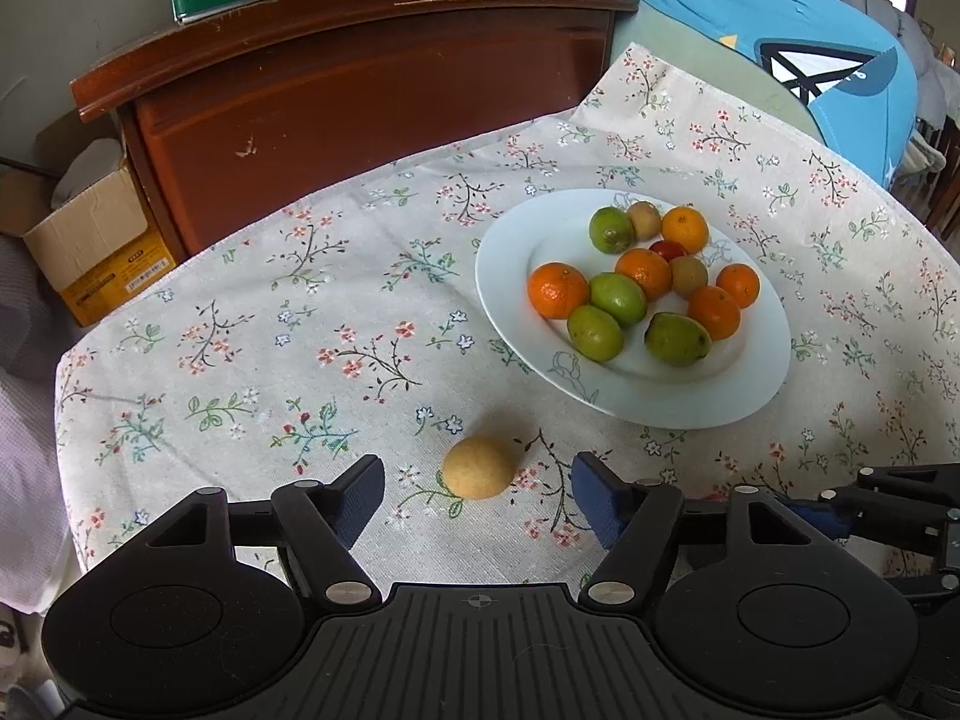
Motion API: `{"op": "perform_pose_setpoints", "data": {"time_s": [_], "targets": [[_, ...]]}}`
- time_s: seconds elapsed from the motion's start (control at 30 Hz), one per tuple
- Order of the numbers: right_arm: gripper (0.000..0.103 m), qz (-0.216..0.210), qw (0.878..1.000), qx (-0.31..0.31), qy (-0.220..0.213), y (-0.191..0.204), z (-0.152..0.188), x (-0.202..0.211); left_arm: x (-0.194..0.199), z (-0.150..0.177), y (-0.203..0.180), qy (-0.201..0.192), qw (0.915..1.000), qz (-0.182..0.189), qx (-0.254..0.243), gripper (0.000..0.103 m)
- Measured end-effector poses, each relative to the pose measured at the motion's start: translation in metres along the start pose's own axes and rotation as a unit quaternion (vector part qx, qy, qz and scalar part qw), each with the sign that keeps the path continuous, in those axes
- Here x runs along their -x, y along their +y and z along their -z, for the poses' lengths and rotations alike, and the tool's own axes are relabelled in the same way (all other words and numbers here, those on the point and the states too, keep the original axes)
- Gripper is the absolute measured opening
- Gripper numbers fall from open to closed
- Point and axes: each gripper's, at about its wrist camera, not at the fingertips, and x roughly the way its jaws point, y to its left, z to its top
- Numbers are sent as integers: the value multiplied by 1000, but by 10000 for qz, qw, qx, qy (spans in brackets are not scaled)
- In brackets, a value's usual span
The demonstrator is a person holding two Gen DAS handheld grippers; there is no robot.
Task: Organize fruits
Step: 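Close the left tool on the brown kiwi and lift it while the right tool holds the tomato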
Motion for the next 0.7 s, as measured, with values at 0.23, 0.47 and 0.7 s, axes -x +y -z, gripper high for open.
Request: {"op": "perform_pose_setpoints", "data": {"time_s": [0.23, 0.47, 0.7], "targets": [[31, -63, 10000, 59, -13, -1, 0, 0, -13, 3, -3, 161, 9999, -5, -7, 51], [34, -127, 9999, 103, -11, -3, -3, -2, -20, 5, -7, 258, 9997, -16, -58, 43], [30, -155, 9996, 229, 59, -2, -4, -3, -20, 4, -6, 178, 9998, -40, -3, 36]]}}
